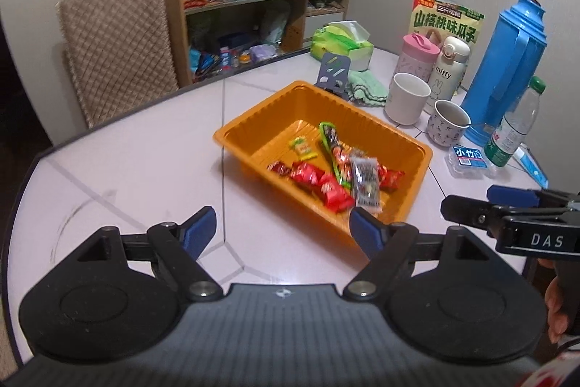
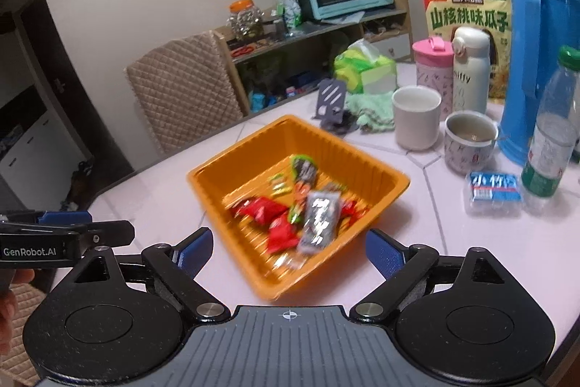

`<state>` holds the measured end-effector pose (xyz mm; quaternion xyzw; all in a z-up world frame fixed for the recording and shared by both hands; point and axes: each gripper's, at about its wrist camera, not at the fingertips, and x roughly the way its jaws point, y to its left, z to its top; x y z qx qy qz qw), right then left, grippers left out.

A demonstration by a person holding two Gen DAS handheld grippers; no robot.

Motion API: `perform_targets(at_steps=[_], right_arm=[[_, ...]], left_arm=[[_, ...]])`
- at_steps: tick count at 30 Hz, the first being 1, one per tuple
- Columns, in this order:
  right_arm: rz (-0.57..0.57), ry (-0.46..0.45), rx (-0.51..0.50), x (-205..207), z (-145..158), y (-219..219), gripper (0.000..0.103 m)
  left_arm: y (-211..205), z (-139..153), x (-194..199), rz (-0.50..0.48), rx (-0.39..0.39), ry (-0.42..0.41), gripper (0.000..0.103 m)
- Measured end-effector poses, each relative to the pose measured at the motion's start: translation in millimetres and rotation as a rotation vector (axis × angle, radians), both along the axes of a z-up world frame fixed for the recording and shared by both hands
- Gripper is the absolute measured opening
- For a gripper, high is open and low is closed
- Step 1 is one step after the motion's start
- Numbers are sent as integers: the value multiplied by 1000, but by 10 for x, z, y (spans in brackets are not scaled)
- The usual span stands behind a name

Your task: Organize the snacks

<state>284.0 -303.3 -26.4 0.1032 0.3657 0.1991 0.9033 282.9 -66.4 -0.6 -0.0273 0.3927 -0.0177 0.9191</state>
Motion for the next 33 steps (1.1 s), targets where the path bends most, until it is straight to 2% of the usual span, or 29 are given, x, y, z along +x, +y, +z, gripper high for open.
perform_targets(at_steps=[11, 24, 33], right_arm=[[39, 55, -34, -780, 54, 308, 91], [51, 91, -83, -1786, 159, 806, 91], [77, 101, -97, -2343, 189, 1093, 91]], left_arm=[[304, 88, -905, 71, -14, 27, 79], [564, 217, -1963, 63, 6, 34, 79], [770, 198, -2534, 61, -1, 54, 79]])
